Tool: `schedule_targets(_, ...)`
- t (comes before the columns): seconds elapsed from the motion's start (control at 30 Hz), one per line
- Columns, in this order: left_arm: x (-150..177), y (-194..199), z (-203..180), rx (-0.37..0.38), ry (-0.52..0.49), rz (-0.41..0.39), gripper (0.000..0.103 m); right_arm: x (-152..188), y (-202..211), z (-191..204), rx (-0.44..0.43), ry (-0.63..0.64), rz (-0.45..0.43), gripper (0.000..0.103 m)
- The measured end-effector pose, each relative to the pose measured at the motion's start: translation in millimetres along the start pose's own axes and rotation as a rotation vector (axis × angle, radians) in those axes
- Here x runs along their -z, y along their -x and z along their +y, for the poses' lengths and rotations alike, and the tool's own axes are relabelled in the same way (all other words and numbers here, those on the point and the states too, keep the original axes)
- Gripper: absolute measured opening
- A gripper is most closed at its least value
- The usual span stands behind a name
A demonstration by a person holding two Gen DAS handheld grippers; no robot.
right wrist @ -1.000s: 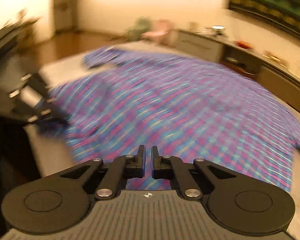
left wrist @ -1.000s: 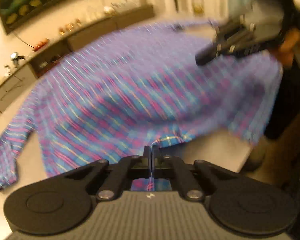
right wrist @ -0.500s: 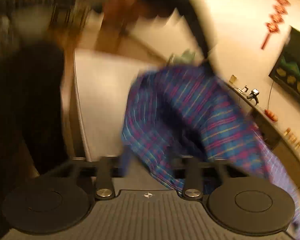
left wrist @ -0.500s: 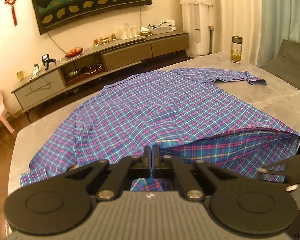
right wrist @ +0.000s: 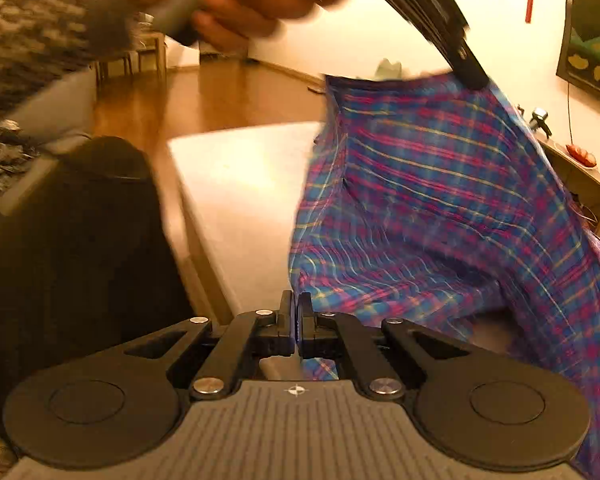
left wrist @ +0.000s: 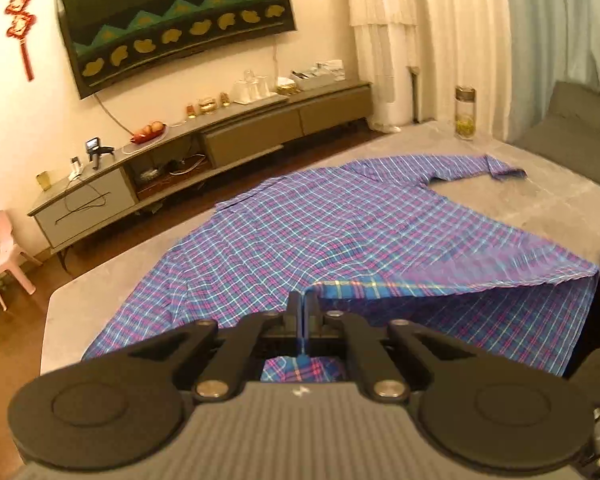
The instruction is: Fold clothes
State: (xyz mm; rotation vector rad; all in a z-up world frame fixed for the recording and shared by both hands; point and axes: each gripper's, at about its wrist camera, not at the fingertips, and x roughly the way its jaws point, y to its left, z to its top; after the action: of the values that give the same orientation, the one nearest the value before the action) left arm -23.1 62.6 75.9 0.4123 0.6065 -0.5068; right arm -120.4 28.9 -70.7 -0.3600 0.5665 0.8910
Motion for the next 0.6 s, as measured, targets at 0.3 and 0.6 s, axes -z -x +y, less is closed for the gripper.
schedule_targets(0.3, 31.2, -10.7, -3.6, -0.041, 0.013, 0.026, 0.001, 57.9, 24.4, -76.9, 0.048, -0.201, 0.138, 0.053)
schedule_targets(0.6, -8.0, 6.6, 1.1, -0.072, 0.071, -0.139, 0.001, 48.8, -46.8, -90.9, 0.148, -0.226, 0.127, 0.054)
